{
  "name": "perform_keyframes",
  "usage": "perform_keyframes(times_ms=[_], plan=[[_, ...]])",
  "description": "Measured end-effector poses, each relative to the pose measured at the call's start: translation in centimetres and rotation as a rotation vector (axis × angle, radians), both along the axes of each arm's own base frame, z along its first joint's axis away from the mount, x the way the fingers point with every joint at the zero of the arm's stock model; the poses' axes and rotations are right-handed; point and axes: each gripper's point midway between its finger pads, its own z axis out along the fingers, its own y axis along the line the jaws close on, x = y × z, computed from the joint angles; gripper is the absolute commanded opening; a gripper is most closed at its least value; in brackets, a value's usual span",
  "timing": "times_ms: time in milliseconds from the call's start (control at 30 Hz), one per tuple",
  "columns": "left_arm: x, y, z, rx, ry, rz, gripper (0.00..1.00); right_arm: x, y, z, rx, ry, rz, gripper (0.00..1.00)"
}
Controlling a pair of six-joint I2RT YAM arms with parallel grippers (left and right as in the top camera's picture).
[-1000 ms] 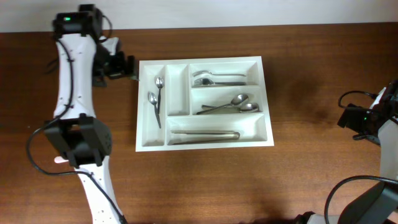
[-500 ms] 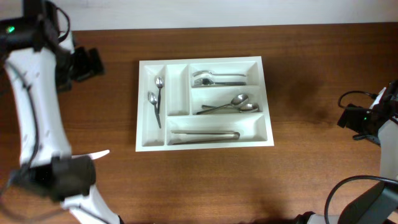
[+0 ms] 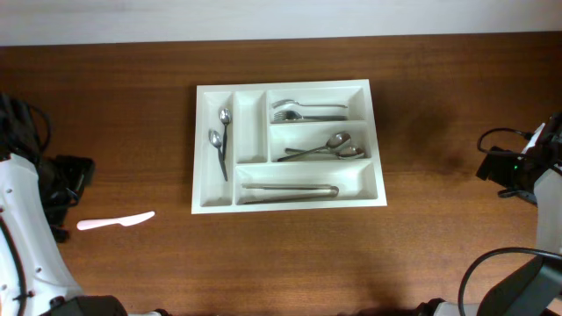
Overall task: Pack container
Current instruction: 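Move the left gripper down over the white plastic knife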
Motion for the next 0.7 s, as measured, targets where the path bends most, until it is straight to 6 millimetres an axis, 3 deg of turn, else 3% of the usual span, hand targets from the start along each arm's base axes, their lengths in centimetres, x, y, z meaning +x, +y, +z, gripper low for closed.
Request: perform_keyframes(times_ms=[200, 367, 700], plan=[[2.1, 0.8, -2.4, 0.015, -0.083, 0.174, 0.99, 0.0, 0.0, 0.0, 0.000, 0.000, 0.000, 0.99], [2.4, 0.9, -4.4, 0.009, -0.083, 0.295, 0.99, 0.0, 0.0, 0.0, 0.000, 0.000, 0.000, 0.99], [2.8, 1.5, -9.9, -0.021, 0.071, 0.330, 0.99, 0.0, 0.0, 0.0, 0.000, 0.000, 0.000, 0.99]])
